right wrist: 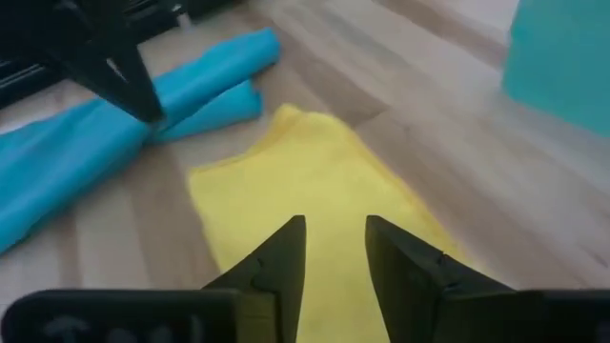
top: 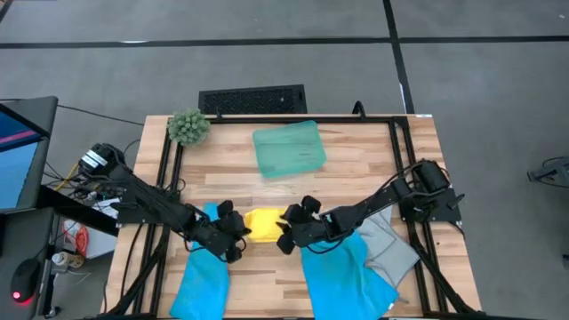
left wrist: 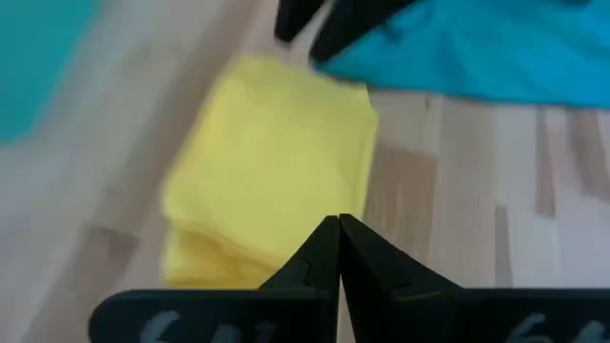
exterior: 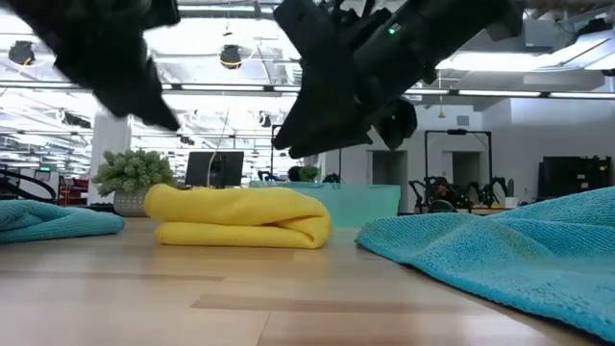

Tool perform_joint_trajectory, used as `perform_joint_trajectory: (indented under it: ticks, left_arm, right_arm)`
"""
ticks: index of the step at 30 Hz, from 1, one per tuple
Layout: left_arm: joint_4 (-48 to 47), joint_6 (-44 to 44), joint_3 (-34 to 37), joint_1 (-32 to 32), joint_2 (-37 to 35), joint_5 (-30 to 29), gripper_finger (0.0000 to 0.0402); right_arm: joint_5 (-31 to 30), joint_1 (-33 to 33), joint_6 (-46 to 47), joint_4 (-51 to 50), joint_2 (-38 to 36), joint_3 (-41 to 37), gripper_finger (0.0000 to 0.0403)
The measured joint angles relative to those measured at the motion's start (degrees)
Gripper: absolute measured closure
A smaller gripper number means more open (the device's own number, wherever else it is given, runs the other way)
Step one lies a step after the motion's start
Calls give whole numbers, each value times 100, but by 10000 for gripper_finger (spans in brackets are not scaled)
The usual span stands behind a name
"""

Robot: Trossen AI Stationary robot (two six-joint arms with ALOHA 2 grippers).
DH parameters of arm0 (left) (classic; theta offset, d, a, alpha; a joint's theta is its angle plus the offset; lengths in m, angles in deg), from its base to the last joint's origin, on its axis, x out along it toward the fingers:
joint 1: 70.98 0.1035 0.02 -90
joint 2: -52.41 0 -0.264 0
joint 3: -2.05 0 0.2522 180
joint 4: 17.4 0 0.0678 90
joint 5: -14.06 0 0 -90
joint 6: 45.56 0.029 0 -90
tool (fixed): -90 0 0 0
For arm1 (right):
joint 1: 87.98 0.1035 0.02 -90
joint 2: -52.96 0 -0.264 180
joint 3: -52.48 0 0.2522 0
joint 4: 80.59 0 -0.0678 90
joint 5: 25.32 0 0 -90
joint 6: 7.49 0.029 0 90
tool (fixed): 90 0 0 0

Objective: Fold microfiber towels
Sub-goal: Fold the yellow microfiber towel

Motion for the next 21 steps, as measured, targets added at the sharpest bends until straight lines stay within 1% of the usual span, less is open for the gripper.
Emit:
perform_joint_trajectory:
  ticks: [3,5,8,12,14,17,21]
  left_arm:
    - [46,215,-30,4,-155,-740,401]
    - [134,356,-30,104,-167,-982,402]
    - [536,655,-30,259,49,-936,401]
    - [1102,1042,-32,404,717,-596,401]
    - [1105,967,-30,483,1075,-504,401]
    - [1007,718,-25,558,1535,-514,401]
    - [1006,418,-26,603,2002,-502,401]
  right_arm:
    - [-8,-115,4,77,200,-20,270]
    - [50,-169,4,274,463,-19,271]
    - [135,-220,23,590,734,-9,271]
    - [273,-227,101,717,979,-22,271]
    - [305,-206,173,731,1036,-9,271]
    - [307,-133,199,725,1039,-9,271]
    - [307,-63,190,704,1024,-9,270]
